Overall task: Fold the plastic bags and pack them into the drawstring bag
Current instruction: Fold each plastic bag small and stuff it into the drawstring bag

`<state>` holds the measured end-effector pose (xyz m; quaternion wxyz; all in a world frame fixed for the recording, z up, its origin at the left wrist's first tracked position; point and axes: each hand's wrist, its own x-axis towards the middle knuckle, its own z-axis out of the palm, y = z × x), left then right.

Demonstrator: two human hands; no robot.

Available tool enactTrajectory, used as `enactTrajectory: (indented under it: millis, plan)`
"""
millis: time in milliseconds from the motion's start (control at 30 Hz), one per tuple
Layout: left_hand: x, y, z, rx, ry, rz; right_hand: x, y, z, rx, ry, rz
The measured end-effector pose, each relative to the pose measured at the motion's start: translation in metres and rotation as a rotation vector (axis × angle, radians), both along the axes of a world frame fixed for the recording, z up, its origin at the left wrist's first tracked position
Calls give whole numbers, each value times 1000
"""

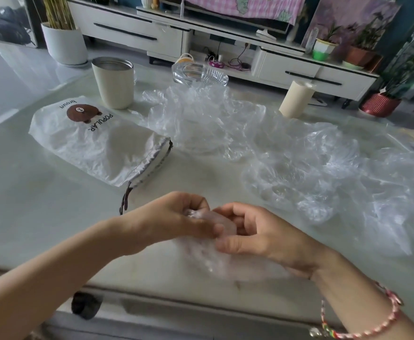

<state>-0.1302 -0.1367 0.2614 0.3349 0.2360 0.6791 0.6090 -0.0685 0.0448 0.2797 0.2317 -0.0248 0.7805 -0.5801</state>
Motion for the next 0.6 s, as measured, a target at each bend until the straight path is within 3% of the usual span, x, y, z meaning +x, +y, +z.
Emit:
enactTrajectory:
  millis: [167,267,334,400,501,601]
  plan:
    - [-11,-10,13,42,3,94,4,1,12,15,60,-15]
    - [-18,-15,19,137,25,320,11,-1,13,-8,123,-106]
    - [-17,-15,19,236,-75,452,13,-1,11,-35,168,-216]
    - [-6,-11,13,228,-158,374,14,-2,7,-59,201,-316]
    - [22,4,3,140,-131,170,14,-6,0,-72,197,-348]
    - [30,15,-1,106,-72,280,14,-8,-2,-104,167,-363]
